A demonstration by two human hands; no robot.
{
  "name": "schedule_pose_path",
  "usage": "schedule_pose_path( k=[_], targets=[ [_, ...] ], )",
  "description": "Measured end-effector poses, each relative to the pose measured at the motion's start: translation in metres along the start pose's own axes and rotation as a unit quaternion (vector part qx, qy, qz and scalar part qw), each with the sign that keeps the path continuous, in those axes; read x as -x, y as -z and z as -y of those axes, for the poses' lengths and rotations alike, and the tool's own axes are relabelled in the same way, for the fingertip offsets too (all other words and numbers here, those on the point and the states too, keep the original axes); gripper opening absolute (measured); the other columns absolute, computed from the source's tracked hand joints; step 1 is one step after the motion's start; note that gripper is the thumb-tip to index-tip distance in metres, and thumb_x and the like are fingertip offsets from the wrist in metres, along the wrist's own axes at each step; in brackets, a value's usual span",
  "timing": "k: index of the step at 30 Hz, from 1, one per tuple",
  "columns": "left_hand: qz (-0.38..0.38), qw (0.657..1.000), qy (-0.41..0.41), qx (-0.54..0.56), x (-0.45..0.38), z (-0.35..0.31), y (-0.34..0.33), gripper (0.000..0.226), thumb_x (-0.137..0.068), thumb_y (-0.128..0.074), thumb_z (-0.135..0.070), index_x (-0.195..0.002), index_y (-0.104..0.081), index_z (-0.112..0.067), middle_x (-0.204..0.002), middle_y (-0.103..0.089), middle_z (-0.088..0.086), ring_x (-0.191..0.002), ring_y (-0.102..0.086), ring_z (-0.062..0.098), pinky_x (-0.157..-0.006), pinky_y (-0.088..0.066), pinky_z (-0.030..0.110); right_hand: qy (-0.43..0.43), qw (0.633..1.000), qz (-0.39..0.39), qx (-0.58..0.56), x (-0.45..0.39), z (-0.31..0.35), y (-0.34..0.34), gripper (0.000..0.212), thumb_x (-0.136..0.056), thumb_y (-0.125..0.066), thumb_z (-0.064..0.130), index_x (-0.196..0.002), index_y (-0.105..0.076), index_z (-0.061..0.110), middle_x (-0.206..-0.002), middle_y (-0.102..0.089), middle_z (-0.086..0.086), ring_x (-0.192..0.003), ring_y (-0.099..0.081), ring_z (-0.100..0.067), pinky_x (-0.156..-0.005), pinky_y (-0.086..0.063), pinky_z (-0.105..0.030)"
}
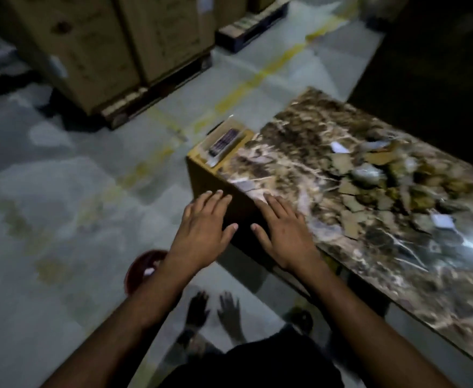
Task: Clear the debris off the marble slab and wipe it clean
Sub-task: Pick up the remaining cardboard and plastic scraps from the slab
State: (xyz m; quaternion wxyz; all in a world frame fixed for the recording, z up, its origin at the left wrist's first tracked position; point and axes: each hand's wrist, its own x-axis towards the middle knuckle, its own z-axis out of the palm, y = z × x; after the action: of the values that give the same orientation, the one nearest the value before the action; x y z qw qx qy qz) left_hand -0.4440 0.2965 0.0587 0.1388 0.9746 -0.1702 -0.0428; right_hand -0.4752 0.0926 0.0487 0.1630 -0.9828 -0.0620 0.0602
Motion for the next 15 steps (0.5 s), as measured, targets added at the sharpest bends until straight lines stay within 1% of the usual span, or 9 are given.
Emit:
schedule_pose_path(
  k=[2,5,8,9,12,15],
  targets=[
    [0.012,0.998,-0.056,-0.009,-0.029,-0.049,-0.008,0.065,-0.100,-0.044,-0.052,-0.157,-0.024,-0.026,-0.164,-0.024,-0.003,-0.151,-0.014,0.020,-0.118,-0.021,0.044,-0.049,0.997,-0.050,-0.019,0.018,-0.039,0.021,0.065,-0.100,-0.027,0.059,-0.158,-0.031,0.029,-0.168,-0.023,0.000,-0.155,-0.017,-0.022,-0.120,-0.025,-0.051],
    [0.028,0.992,-0.121,-0.015,-0.065,-0.115,-0.027,0.065,-0.100,-0.041,-0.054,-0.156,-0.026,-0.025,-0.163,-0.026,-0.001,-0.150,-0.016,0.022,-0.120,-0.022,0.045,-0.109,0.989,-0.097,-0.030,0.040,-0.100,0.041,0.060,-0.103,-0.033,0.055,-0.157,-0.030,0.030,-0.169,-0.018,0.003,-0.156,-0.013,-0.019,-0.120,-0.021,-0.048],
    [0.059,0.985,-0.161,0.002,-0.090,-0.182,-0.053,0.065,-0.099,-0.039,-0.052,-0.156,-0.024,-0.025,-0.162,-0.028,0.000,-0.149,-0.018,0.023,-0.122,-0.016,0.044,-0.164,0.976,-0.132,-0.053,0.067,-0.169,0.059,0.062,-0.100,-0.025,0.059,-0.156,-0.029,0.033,-0.169,-0.017,0.004,-0.156,-0.011,-0.018,-0.119,-0.022,-0.048],
    [0.067,0.983,-0.168,0.016,-0.094,-0.197,-0.061,0.065,-0.098,-0.040,-0.051,-0.156,-0.025,-0.025,-0.161,-0.029,0.000,-0.148,-0.020,0.023,-0.121,-0.017,0.044,-0.181,0.972,-0.137,-0.061,0.074,-0.187,0.062,0.060,-0.101,-0.027,0.058,-0.156,-0.028,0.034,-0.169,-0.017,0.004,-0.156,-0.010,-0.017,-0.119,-0.022,-0.048],
    [0.074,0.976,-0.202,0.024,-0.117,-0.245,-0.092,0.063,-0.098,-0.048,-0.048,-0.155,-0.030,-0.026,-0.160,-0.032,-0.001,-0.147,-0.021,0.021,-0.118,-0.025,0.044,-0.230,0.958,-0.141,-0.093,0.098,-0.249,0.063,0.055,-0.105,-0.038,0.052,-0.156,-0.027,0.037,-0.170,-0.014,0.005,-0.156,-0.008,-0.016,-0.120,-0.021,-0.047],
    [0.094,0.970,-0.221,0.020,-0.138,-0.271,-0.122,0.064,-0.099,-0.048,-0.048,-0.155,-0.028,-0.024,-0.160,-0.032,-0.001,-0.147,-0.019,0.020,-0.118,-0.026,0.041,-0.257,0.952,-0.123,-0.116,0.108,-0.293,0.058,0.057,-0.105,-0.035,0.054,-0.157,-0.027,0.033,-0.170,-0.013,0.004,-0.156,-0.009,-0.019,-0.122,-0.023,-0.047]
  ],
)
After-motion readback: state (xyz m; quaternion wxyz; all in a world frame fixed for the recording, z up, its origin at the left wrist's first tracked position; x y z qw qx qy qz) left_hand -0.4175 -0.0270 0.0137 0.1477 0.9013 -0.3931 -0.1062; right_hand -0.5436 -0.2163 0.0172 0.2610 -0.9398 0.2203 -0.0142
